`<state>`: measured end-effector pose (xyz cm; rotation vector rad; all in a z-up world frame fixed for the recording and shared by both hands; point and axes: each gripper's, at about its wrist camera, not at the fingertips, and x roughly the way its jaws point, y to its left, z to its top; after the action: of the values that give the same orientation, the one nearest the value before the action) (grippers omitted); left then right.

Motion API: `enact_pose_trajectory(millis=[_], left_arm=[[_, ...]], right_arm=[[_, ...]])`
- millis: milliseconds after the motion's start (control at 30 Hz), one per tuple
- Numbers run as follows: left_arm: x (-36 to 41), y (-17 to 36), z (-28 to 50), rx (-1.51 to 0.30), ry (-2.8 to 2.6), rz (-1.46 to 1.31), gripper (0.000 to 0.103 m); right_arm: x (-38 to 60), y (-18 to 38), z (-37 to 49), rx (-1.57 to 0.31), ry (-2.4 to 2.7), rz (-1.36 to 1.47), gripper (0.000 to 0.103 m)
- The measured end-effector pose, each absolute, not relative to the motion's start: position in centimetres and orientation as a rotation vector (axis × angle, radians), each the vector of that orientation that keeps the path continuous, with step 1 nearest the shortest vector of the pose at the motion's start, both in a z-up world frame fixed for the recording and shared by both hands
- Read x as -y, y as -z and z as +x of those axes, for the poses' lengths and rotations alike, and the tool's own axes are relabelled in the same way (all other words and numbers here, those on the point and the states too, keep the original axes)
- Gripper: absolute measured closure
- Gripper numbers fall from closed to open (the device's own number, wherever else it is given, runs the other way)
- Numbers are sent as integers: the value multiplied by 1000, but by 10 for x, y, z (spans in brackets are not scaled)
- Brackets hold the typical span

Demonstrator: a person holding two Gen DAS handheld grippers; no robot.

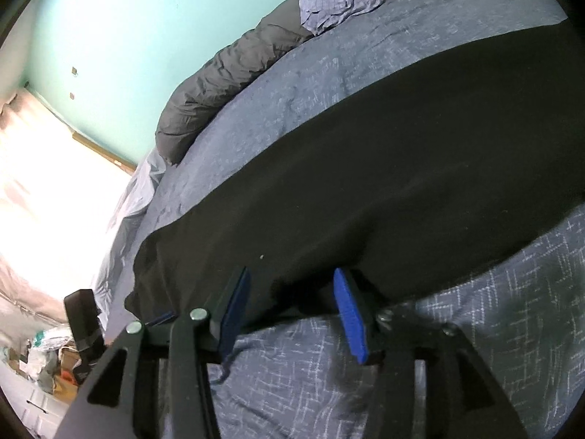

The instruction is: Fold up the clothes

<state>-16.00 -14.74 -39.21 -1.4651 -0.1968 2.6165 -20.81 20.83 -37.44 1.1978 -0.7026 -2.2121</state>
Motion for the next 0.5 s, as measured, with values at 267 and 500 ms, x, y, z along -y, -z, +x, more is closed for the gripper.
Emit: enact_pose_trajectory(millis=[267, 500], left_arm=[[152, 395, -157, 222, -2612, -1469, 73], [151, 395, -157, 216, -2617, -1472, 73]], right_arm=[[-247, 375, -204, 811, 2308, 1186, 67], [-305, 375, -206, 994, 2397, 1196, 67]])
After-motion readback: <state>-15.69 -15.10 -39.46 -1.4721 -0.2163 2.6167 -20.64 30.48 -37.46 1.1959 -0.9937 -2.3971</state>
